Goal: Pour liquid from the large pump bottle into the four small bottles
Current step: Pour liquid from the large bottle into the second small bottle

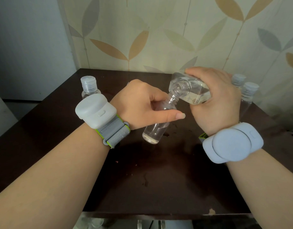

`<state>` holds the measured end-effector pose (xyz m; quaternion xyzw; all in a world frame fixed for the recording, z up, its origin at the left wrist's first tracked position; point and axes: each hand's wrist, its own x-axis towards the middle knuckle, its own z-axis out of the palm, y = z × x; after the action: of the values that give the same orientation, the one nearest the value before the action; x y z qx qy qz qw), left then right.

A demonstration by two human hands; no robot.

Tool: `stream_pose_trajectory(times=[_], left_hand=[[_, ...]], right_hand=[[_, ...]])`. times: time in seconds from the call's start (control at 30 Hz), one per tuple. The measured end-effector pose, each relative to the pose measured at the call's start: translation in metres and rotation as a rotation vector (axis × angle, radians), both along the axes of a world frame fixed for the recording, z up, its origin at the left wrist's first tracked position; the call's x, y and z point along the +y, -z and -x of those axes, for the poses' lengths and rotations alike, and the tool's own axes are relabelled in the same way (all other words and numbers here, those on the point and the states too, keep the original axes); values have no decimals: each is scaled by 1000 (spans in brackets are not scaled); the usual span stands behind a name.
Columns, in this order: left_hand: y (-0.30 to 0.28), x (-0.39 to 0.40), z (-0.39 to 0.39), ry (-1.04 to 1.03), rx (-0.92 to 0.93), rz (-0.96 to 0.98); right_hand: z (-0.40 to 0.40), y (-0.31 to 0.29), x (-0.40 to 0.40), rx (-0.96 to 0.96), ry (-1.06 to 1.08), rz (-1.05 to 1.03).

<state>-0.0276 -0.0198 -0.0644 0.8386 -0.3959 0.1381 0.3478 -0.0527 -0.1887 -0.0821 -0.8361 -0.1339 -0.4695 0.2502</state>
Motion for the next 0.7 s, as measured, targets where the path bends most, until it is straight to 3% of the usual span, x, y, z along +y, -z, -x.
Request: stream_pose_trajectory(times=[0.7], left_hand=[[-1,1,3,15,52,10]], right_hand=[[2,0,1,-4,8,8]])
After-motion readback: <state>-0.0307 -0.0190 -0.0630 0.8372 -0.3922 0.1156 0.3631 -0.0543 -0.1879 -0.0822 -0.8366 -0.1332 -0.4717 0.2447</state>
